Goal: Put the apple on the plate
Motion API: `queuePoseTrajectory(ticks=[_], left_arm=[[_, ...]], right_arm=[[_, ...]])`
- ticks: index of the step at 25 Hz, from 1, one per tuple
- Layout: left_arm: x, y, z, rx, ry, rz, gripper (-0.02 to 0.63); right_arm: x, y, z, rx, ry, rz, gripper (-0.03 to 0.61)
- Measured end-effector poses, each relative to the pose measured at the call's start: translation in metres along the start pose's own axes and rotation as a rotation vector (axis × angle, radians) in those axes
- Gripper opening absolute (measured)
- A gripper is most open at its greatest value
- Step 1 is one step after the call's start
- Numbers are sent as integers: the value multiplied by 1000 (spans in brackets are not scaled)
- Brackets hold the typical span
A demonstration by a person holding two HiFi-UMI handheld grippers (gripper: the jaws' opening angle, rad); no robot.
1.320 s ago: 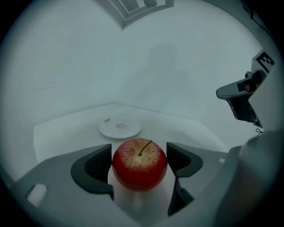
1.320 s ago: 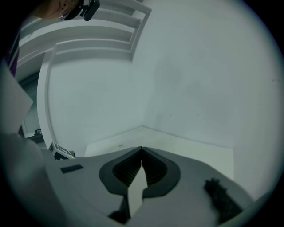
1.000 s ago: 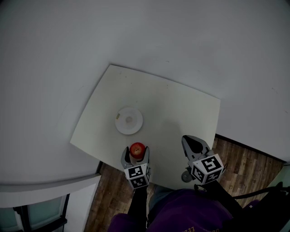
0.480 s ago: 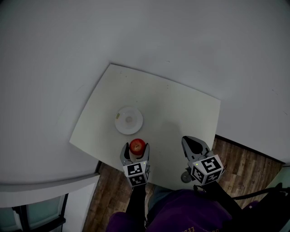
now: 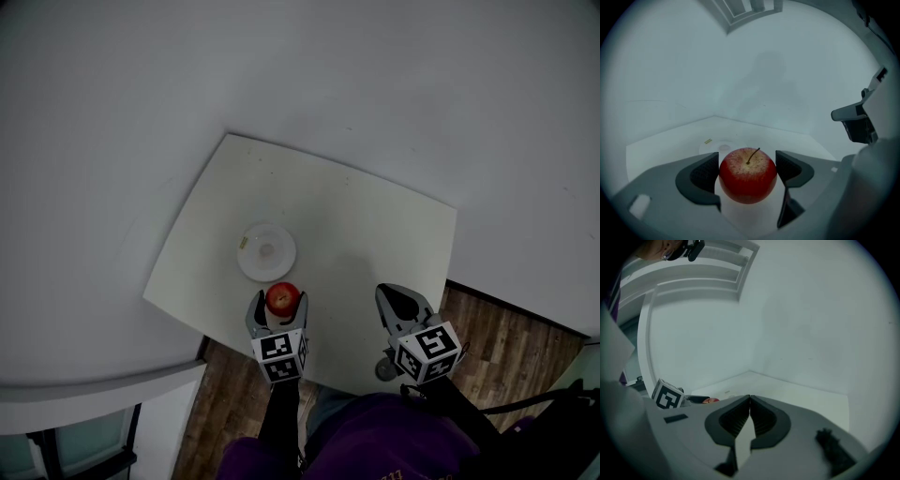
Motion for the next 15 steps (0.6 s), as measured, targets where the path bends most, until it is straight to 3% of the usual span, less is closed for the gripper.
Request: queuePoseTrajectory(ticks=[15], left_arm=[[-24,11,22,-9,-22,44,385]], right_arm=[[1,-7,8,8,19,8,12]])
Point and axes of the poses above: the fingertips, and each gripper's own axes: z forward along the fingers, y to its left, x out of its underside, the point moved 5 cm from there along -z, backward along the fingers, and after that the axes turned 1 degree about -x, right-handed, at the moved point
